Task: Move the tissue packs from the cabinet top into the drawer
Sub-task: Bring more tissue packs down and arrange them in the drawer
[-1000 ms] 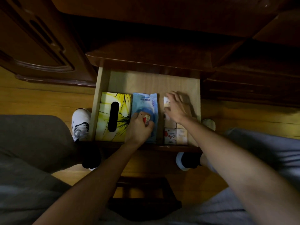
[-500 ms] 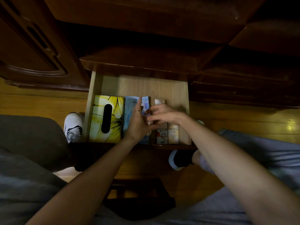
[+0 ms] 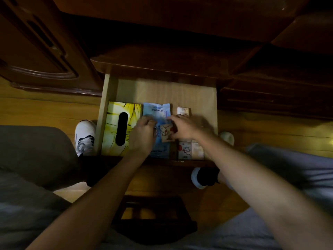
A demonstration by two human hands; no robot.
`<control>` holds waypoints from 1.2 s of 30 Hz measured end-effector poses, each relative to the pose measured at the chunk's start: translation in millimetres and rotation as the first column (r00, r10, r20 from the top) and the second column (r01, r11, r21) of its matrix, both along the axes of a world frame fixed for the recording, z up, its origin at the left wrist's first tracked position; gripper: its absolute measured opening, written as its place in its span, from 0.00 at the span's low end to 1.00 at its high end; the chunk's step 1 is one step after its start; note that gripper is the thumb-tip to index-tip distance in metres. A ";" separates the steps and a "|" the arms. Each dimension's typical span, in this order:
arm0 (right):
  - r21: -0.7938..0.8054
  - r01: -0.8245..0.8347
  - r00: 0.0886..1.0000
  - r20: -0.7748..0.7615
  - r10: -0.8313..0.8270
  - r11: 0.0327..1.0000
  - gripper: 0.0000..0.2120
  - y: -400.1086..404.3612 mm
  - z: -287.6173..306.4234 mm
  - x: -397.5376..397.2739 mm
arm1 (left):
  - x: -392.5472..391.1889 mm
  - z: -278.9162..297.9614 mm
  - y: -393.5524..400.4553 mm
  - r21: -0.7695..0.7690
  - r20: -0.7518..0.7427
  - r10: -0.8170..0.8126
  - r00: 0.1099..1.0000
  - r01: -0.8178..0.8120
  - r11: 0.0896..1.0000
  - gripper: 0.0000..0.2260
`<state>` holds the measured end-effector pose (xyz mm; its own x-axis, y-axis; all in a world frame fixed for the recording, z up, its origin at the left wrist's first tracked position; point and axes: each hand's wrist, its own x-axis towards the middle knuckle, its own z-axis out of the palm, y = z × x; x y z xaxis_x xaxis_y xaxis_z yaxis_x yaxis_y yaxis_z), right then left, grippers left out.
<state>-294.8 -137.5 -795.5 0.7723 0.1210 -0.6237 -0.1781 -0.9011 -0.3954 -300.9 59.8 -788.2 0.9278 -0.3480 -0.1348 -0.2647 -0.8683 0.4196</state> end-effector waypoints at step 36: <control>-0.772 -0.491 0.844 -0.306 0.441 0.404 0.10 -63.7 16.1 43.2 | 44.5 -37.7 -121.2 -0.304 -0.756 -0.015 0.655 -0.330 0.894 0.15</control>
<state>-251.5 -201.2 -779.4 0.7277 -0.1105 -0.6770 0.3777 -0.7594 0.5299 -256.3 -61.4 -825.9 0.6307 -0.3852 -0.6737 0.3988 -0.5839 0.7071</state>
